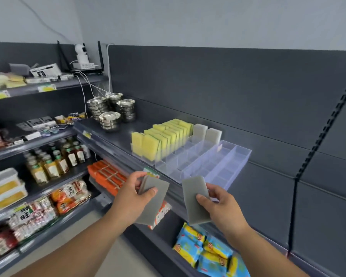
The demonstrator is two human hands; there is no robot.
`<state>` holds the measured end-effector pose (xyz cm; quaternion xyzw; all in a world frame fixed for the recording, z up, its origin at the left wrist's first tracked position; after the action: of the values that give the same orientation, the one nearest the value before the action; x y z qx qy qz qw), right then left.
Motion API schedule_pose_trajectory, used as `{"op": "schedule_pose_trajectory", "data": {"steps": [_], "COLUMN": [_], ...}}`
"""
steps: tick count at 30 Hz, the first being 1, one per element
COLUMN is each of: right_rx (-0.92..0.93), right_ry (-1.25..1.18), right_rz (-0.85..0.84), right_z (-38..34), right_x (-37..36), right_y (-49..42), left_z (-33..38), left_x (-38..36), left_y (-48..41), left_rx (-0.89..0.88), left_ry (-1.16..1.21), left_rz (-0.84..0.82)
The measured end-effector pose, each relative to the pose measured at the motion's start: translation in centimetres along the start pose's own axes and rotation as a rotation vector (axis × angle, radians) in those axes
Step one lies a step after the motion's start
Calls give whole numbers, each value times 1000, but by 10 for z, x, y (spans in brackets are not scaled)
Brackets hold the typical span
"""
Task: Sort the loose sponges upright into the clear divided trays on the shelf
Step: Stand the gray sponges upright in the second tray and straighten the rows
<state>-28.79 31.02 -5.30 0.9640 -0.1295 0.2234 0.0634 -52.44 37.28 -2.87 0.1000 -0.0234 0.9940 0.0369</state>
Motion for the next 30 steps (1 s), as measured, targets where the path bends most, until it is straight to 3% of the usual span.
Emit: {"op": "schedule_pose_trajectory", "data": {"steps": [10,15,21,30], "right_rx": [7,5,-47,-206], "right_ry": [-74,-92,-63,33], "right_rz": [22,179,357,456], "right_z": [-24,-23,-13,-10], "right_x": [31,67,94,78], "right_y": [-117,-158,-189,-237], "left_z": [38,60,75,61], "left_x": [-47,-79,-116,-161], "left_y": [-120,-176,-242,-342], "left_rx": [-60,-127,-199,-221], "left_ry": [-43,-14,-15,-55], "left_rz": [-55,-119,-249,-542]}}
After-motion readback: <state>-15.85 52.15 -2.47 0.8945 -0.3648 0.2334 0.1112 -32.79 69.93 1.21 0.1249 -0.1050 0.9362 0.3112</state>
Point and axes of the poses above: each hand's wrist, its own y-axis away from the middle knuckle, its own x-axis out of the back of the hand, z = x × y, the point moved 7 cm from there along -y, towards the middle knuckle, and after that the axes turned 15 degrees about y, right-handed, at the moved point
